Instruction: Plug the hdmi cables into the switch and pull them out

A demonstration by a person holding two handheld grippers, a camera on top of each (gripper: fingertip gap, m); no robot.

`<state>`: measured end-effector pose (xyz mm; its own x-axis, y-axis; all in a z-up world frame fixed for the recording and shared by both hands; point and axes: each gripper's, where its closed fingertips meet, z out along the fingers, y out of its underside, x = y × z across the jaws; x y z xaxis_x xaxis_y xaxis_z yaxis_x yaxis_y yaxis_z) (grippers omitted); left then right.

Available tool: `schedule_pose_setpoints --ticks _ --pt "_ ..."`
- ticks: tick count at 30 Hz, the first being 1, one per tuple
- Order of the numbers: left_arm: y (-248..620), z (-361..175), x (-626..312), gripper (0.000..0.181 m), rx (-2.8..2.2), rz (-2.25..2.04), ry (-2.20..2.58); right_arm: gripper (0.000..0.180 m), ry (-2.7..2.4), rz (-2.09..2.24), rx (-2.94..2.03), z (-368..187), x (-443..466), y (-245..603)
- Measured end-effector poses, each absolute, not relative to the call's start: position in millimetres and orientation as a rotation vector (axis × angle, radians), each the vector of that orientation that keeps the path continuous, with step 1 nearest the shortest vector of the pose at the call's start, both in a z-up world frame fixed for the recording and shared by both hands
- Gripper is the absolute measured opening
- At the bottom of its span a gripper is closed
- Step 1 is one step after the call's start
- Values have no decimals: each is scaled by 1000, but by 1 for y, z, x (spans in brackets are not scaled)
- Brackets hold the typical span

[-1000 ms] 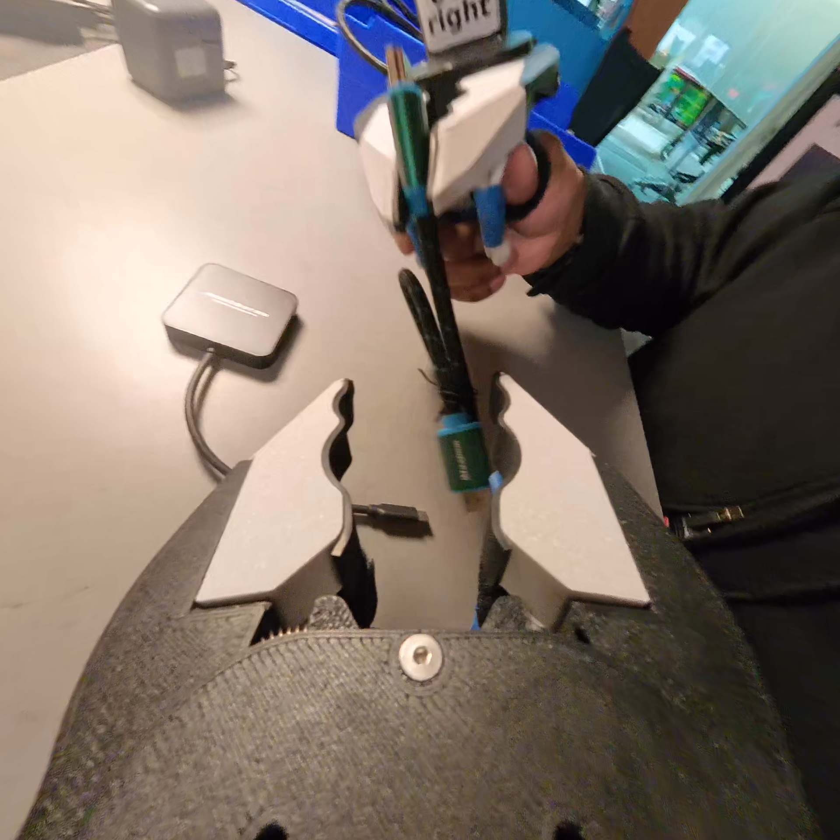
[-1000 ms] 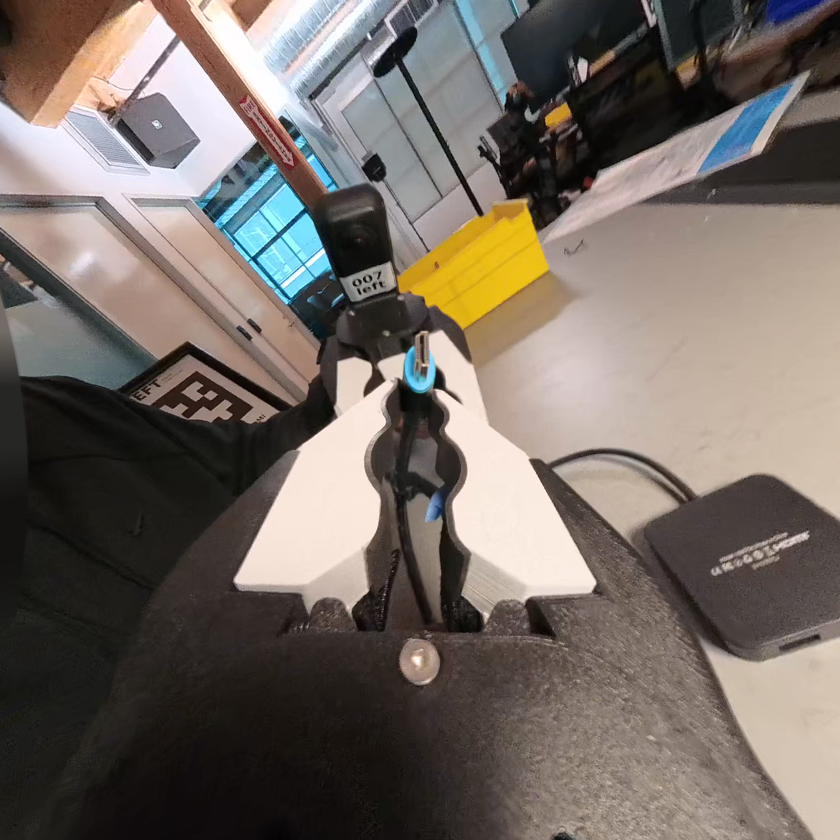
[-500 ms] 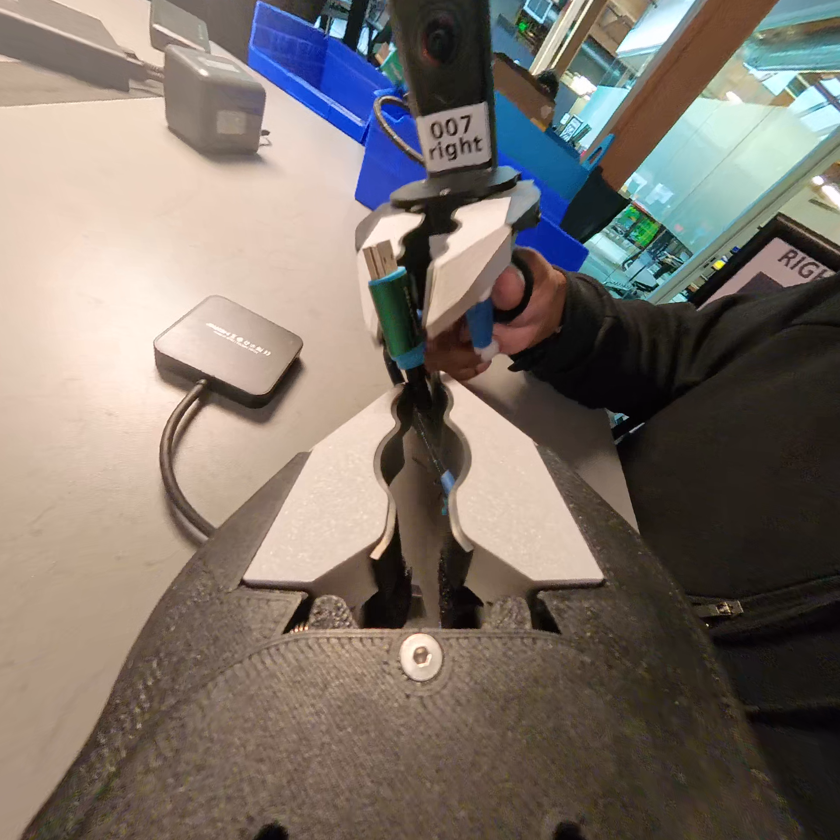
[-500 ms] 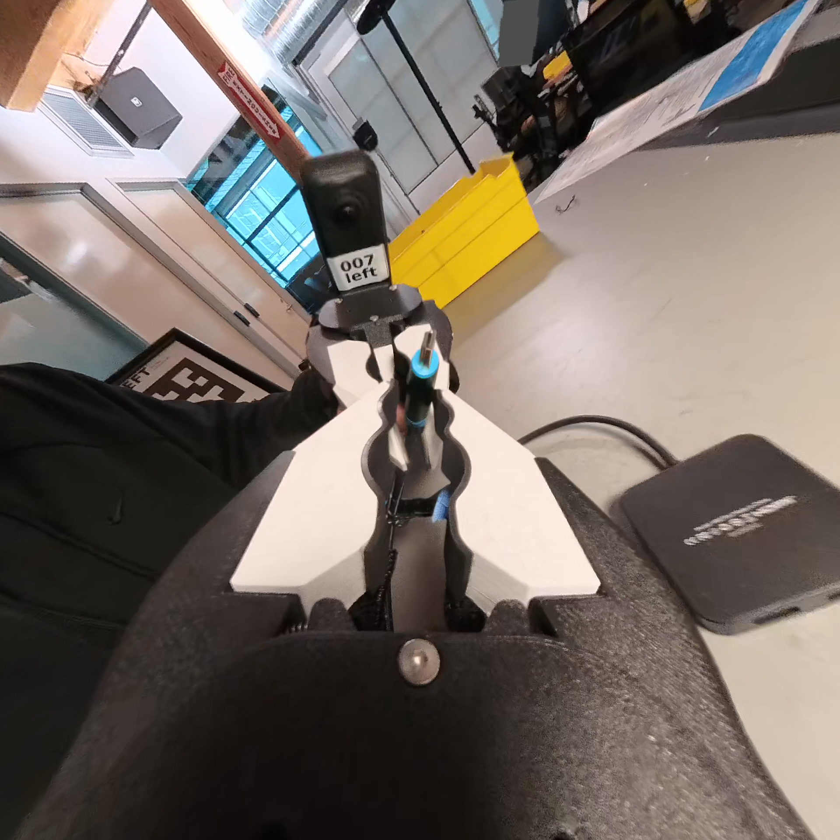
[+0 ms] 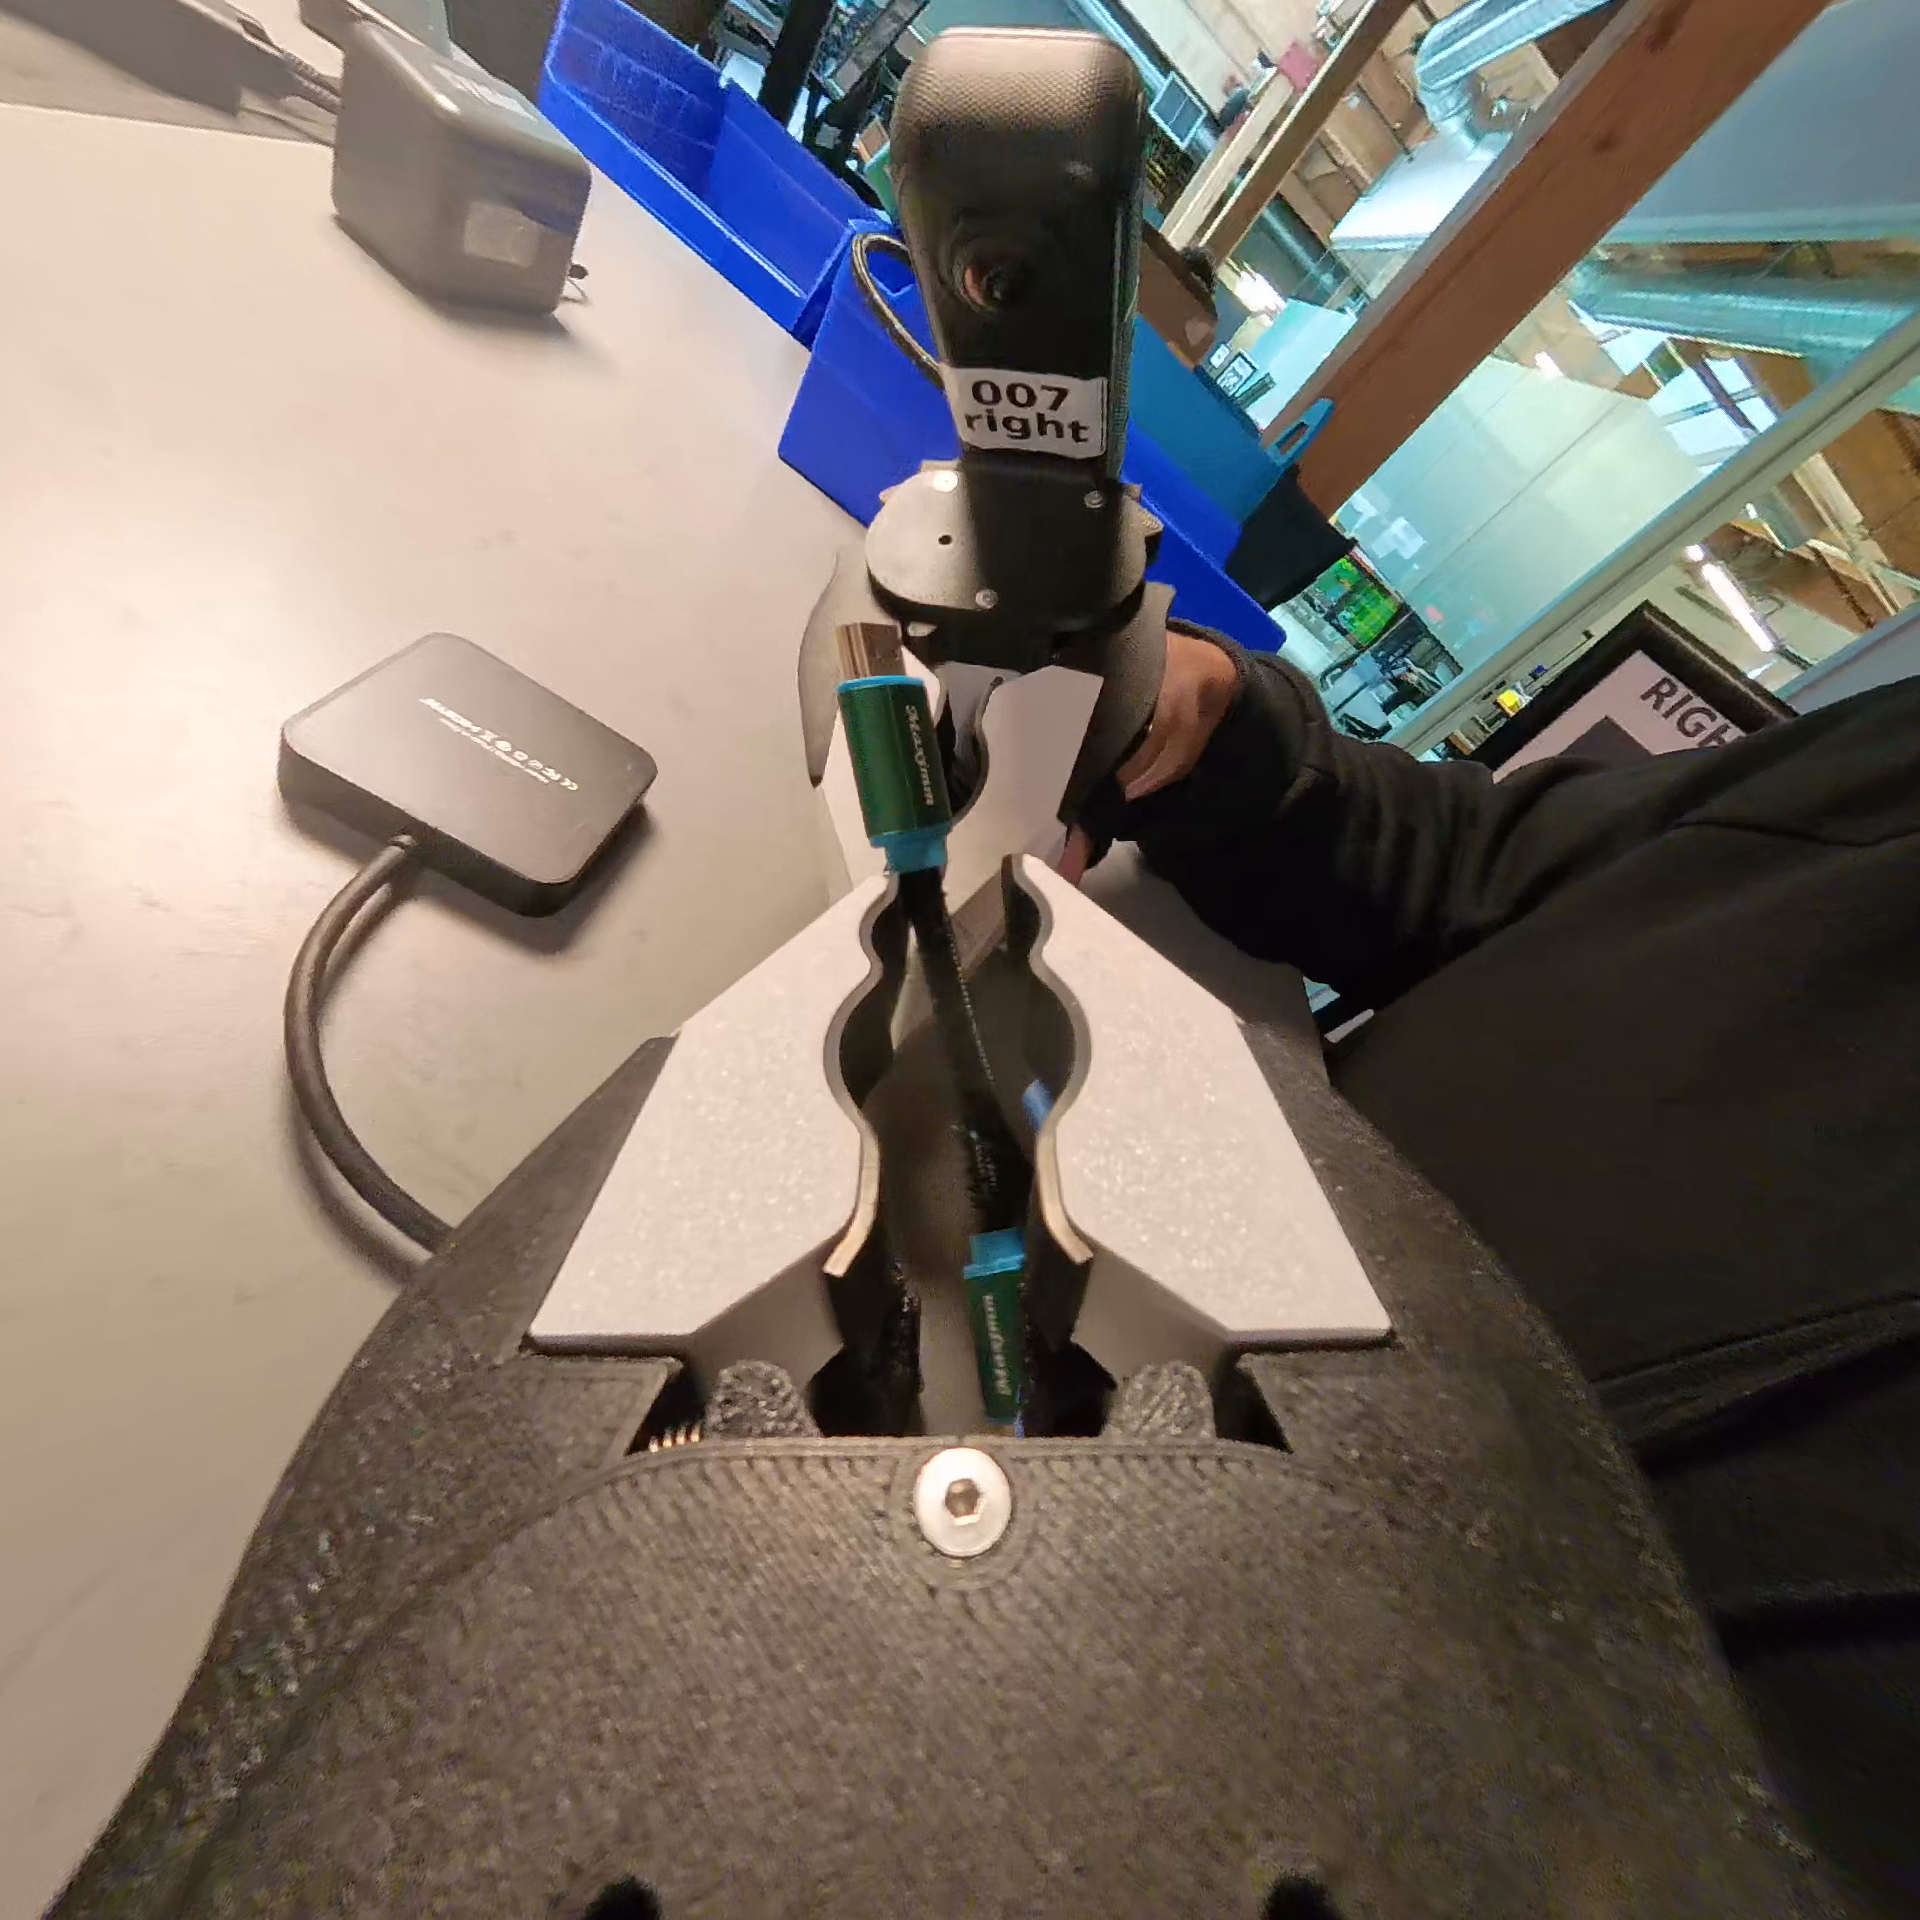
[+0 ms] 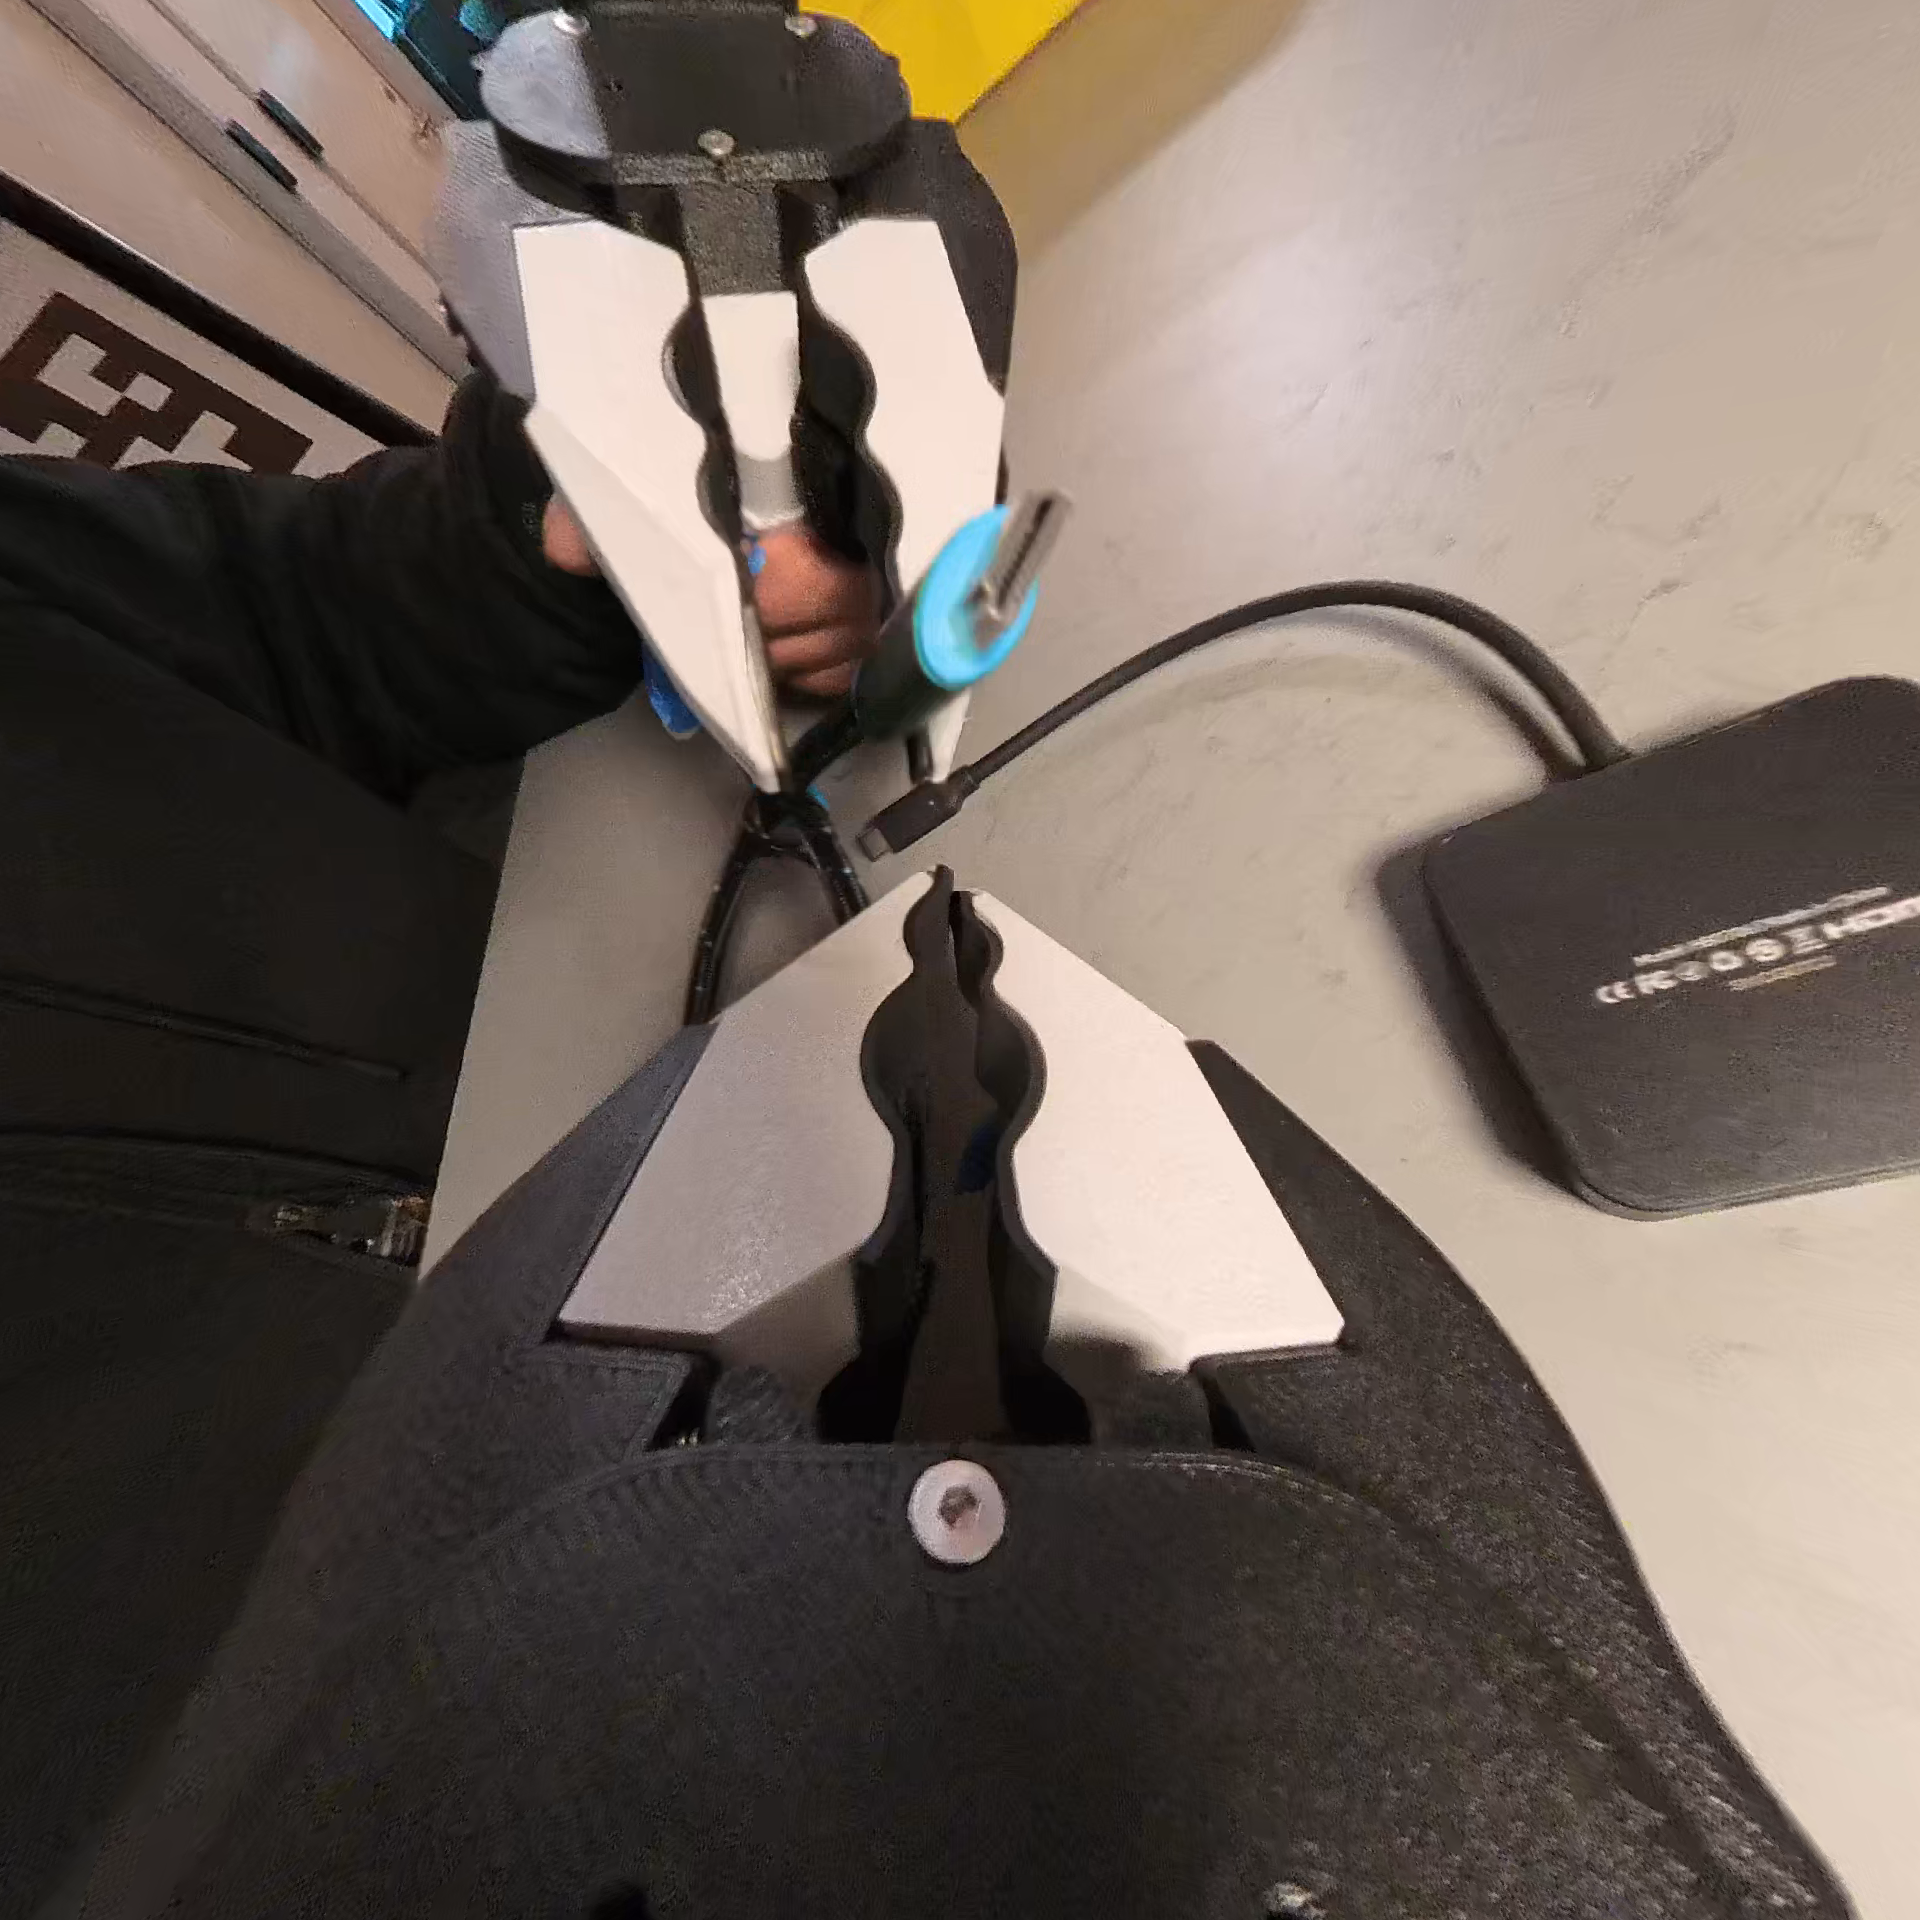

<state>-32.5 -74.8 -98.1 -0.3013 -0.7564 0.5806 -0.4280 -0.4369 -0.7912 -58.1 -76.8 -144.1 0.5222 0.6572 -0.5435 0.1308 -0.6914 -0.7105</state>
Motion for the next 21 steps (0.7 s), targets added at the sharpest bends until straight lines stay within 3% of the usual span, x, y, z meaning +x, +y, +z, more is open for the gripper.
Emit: schedule_pose_setpoints --ticks 9,16,21 --pt "-83 -103 -28 8 -1722 -1887 1451 3 -699 1150 -2207 -150 -59 -87" --pt "-67 -118 -31 8 -1850 -1730 1428 50 -667 695 -2257 -140 15 -53" --pt "-62 -136 -34 8 -1951 -1556 1470 100 -825 309 -2389 -167 60 -20"
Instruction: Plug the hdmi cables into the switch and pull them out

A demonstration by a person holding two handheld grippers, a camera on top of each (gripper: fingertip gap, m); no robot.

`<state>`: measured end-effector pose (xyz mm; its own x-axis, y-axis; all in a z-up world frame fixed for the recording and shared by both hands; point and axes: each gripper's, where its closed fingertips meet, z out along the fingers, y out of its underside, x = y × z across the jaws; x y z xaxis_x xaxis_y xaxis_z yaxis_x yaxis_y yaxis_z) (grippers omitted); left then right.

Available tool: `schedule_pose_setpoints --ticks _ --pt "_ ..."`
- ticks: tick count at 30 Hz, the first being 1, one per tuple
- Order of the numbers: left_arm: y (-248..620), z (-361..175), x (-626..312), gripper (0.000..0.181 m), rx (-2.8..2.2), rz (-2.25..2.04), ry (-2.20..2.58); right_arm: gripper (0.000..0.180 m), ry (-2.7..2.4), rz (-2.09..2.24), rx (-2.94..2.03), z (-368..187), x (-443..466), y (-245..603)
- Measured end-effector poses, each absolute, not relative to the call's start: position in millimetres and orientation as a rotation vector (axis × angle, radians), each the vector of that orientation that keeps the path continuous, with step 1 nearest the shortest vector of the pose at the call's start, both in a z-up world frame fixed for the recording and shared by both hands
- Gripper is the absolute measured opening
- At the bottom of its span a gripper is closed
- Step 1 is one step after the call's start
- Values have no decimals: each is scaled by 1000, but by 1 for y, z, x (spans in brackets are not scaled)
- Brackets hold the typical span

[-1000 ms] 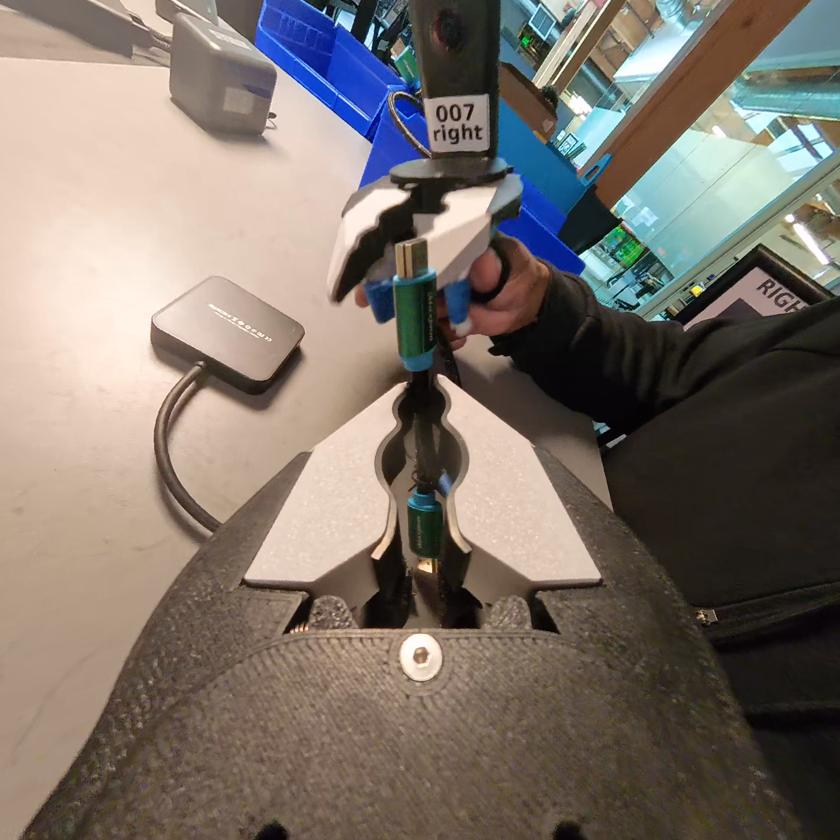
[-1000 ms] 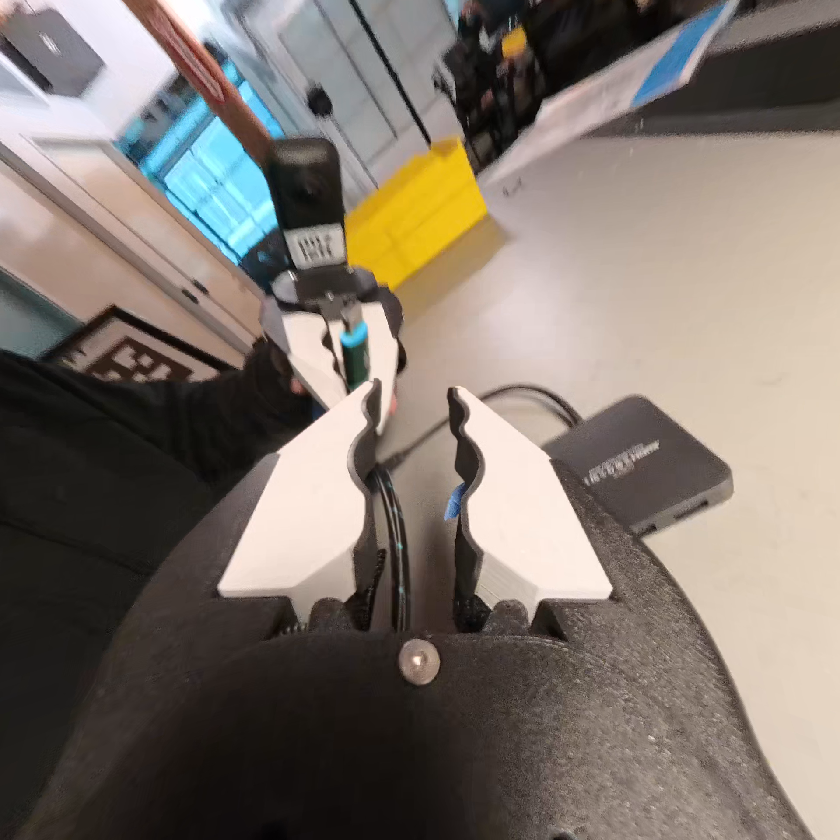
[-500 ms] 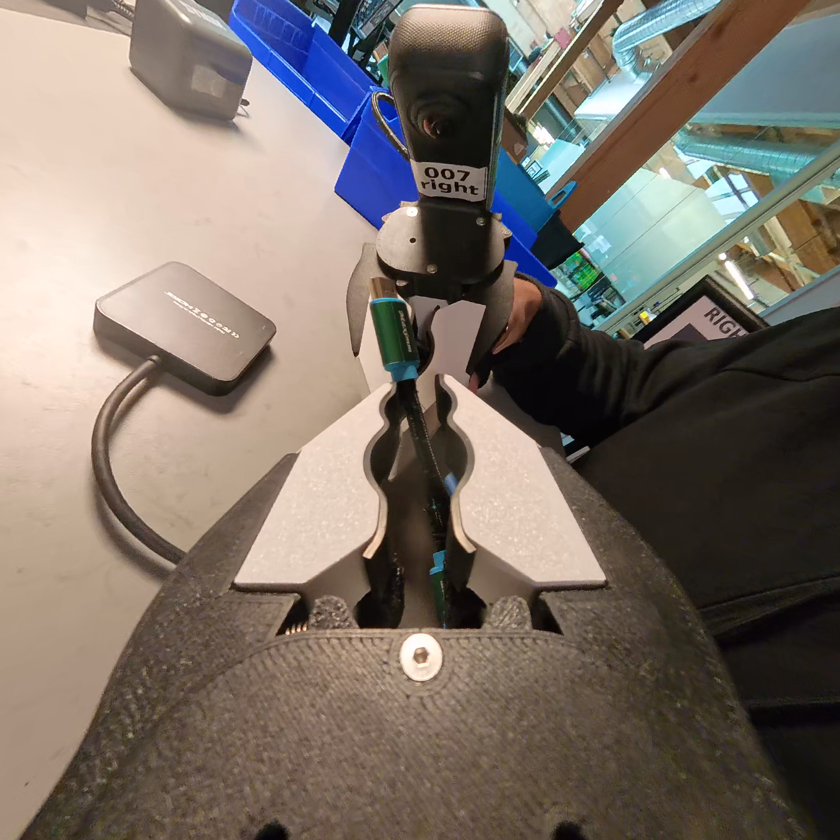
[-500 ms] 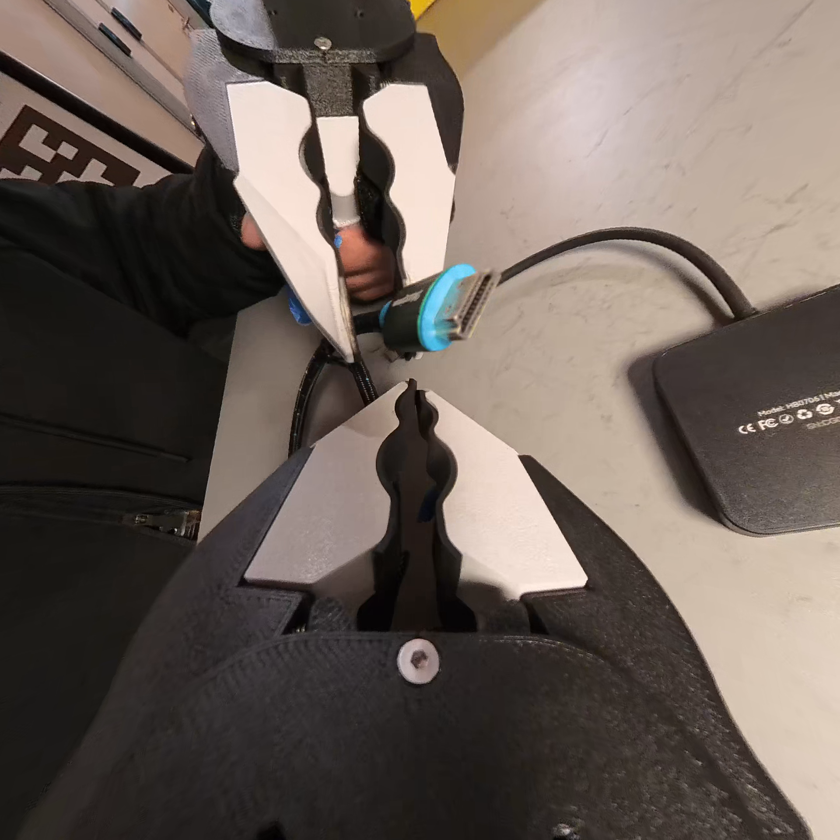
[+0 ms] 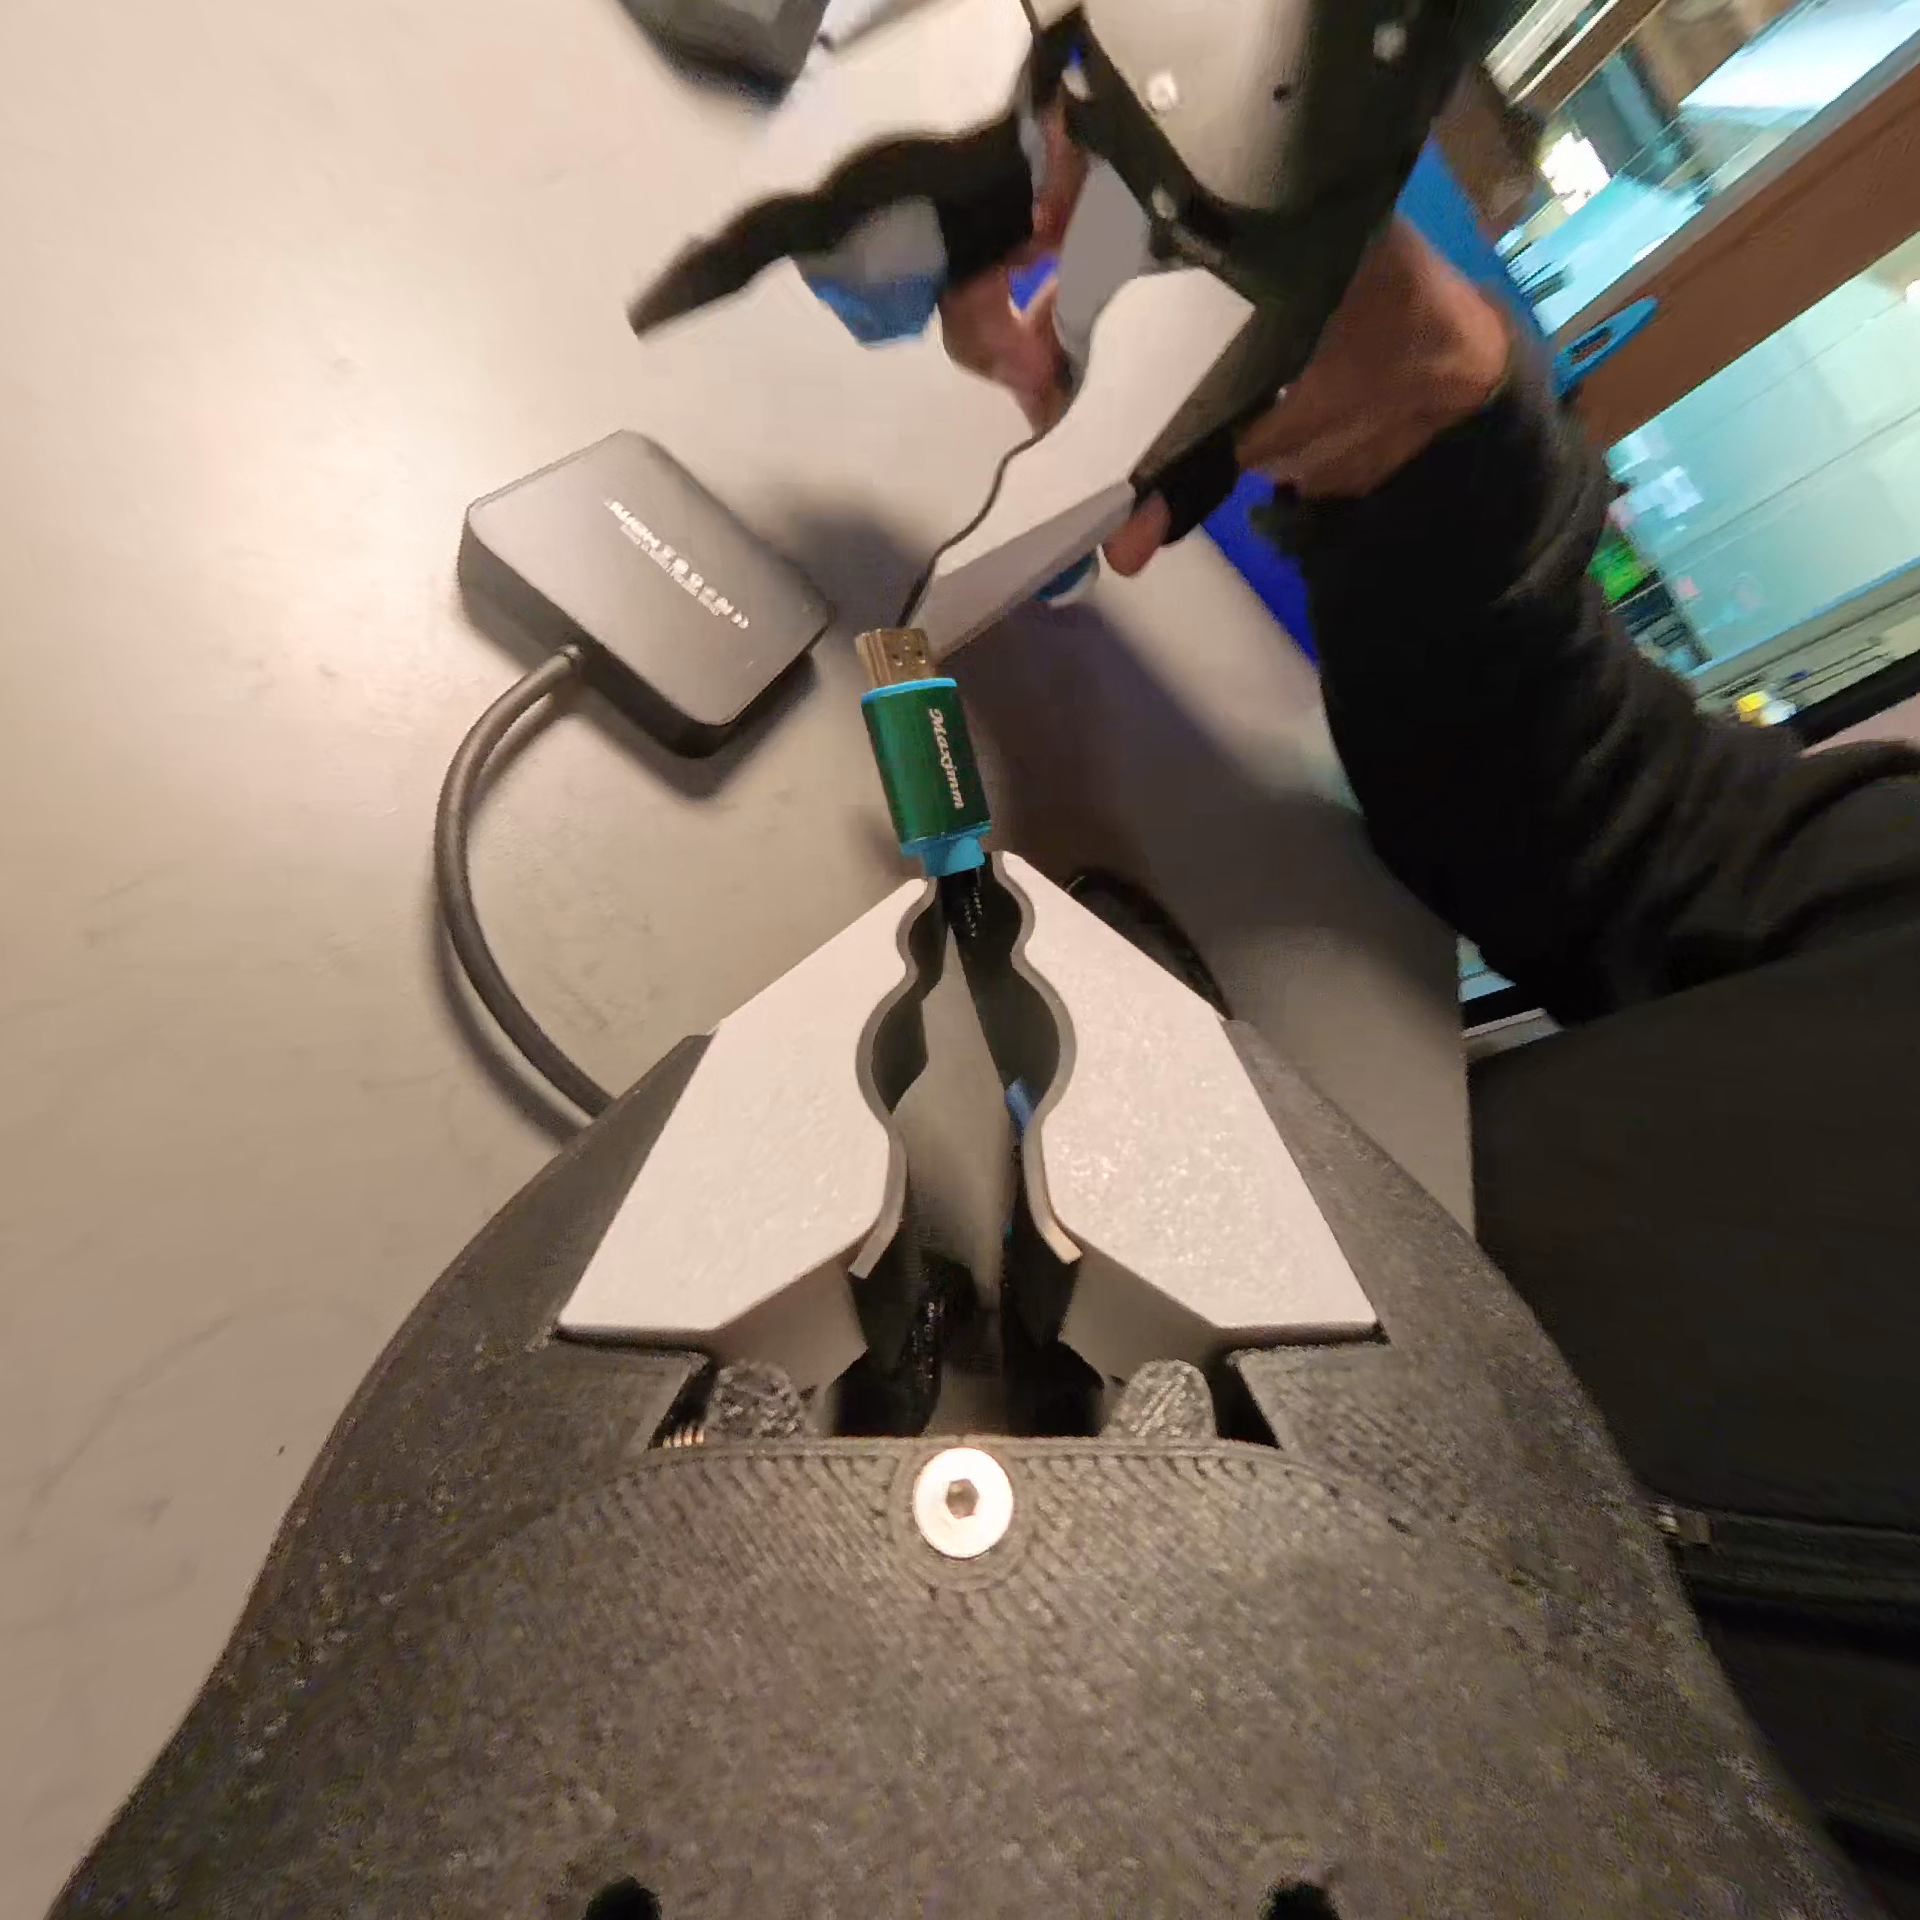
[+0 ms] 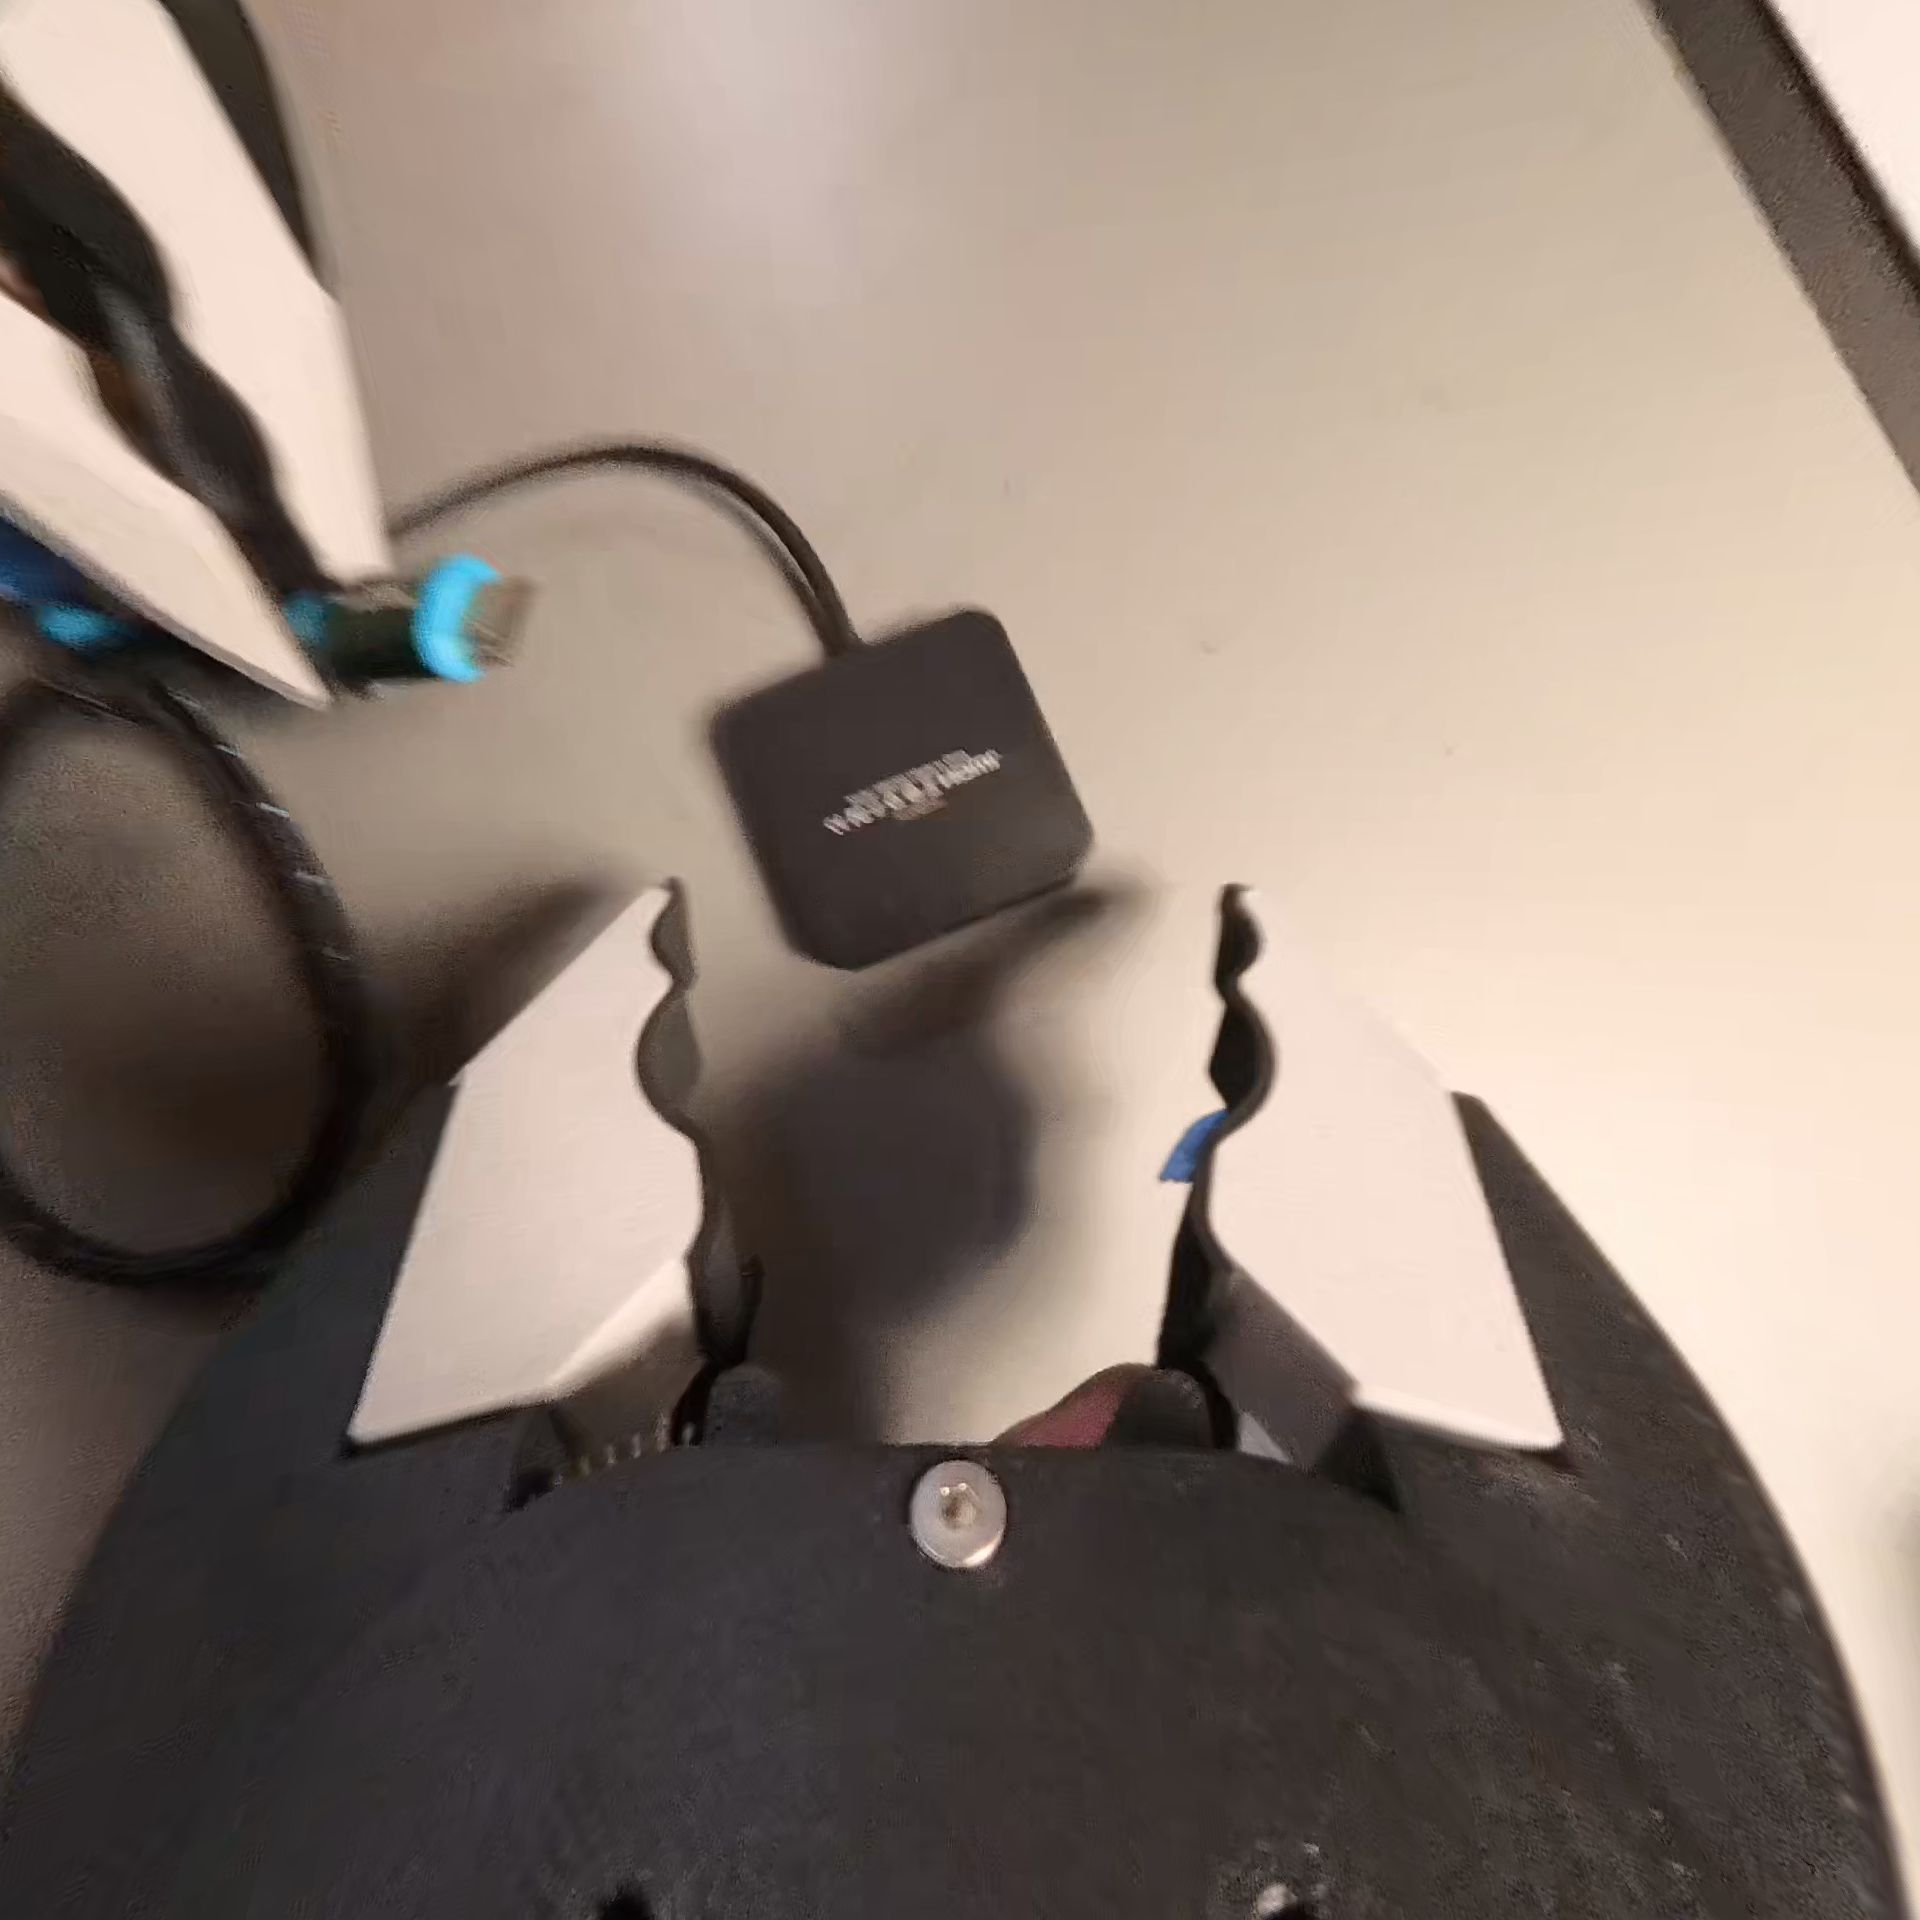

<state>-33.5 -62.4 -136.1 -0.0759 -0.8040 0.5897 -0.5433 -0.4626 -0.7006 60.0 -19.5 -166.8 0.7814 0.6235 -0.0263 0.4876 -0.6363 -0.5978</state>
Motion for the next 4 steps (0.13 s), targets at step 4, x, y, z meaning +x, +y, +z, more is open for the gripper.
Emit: schedule_pose_setpoints --ticks 4 --pt "-63 -149 -36 8 -1993 -1423 1532 128 -989 303 -2397 -186 60 -17"
